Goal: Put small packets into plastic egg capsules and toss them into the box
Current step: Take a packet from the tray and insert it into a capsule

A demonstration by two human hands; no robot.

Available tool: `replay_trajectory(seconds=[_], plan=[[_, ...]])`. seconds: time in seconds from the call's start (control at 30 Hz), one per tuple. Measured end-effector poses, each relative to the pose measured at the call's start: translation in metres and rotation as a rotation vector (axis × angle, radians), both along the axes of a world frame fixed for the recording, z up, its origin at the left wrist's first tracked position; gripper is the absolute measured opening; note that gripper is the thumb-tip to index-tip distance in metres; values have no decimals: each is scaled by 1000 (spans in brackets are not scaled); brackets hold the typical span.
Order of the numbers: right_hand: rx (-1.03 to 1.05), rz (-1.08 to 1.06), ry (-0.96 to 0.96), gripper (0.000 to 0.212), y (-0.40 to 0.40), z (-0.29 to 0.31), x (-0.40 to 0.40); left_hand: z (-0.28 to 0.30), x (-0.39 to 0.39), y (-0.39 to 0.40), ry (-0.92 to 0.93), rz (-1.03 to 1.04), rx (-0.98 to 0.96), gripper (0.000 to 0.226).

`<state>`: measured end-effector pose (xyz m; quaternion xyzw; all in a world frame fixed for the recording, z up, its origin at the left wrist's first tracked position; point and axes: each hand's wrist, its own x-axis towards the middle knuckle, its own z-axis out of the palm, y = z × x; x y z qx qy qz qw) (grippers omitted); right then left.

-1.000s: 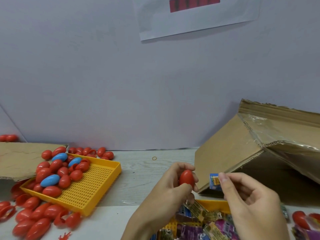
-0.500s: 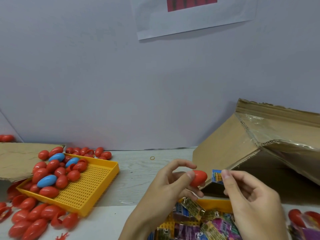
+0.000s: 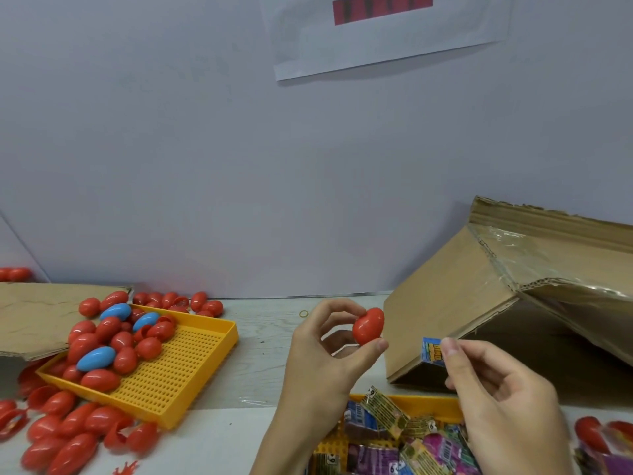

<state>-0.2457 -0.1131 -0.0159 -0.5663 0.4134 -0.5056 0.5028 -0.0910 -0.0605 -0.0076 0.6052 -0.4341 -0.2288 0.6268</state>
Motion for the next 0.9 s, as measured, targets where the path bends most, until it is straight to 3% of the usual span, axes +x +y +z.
replay_trajectory(seconds=[0.17,0.23,0.33,0.57,0.8,0.9], plan=[[-1,-16,-22,13,-1,-3,2,0,0,-1,-1,60,-13,29],[-2,-13,-21,12,-1,-2,2,4,-1,-1,170,5,-60,17],[-8,-18,-9,13,0,-2,2,9,-1,1,494,-90,-110,21],[1,-31,0,15,1,-4,4,11,3,4,889,-225,-122,39],[9,-26,-12,16,0,-3,3,8,8,6,946,-317,-94,39],[19,-12,-35,14,0,-2,2,4,7,3,750,-283,-33,35]])
